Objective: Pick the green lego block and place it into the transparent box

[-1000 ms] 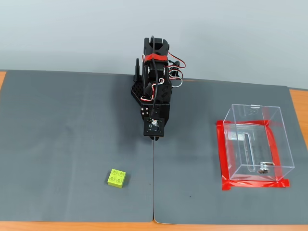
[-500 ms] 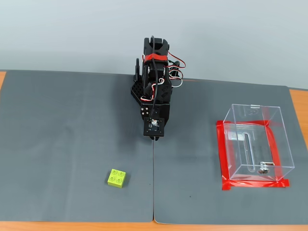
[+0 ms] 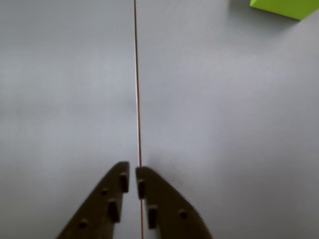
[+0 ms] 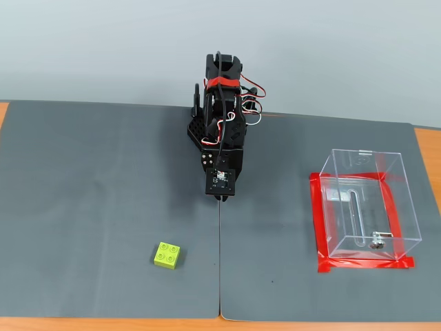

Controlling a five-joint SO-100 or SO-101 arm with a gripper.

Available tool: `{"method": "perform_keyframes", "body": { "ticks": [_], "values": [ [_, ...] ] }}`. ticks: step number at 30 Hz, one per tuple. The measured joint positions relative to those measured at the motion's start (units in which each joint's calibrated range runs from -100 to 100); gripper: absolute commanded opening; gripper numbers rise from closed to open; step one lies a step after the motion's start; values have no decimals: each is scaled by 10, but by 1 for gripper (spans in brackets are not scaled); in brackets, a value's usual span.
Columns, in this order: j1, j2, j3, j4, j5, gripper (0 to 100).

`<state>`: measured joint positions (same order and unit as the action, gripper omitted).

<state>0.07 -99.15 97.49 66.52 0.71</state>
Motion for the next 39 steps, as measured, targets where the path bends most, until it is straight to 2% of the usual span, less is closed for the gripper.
{"method": "perform_keyframes", "body": {
  "ticks": [25, 32, 39],
  "values": [
    [-3, 0, 0, 0, 1, 2],
    [-46, 2, -1, 0, 5, 2],
    [-43, 114, -44, -45, 0, 2]
  ]
}}
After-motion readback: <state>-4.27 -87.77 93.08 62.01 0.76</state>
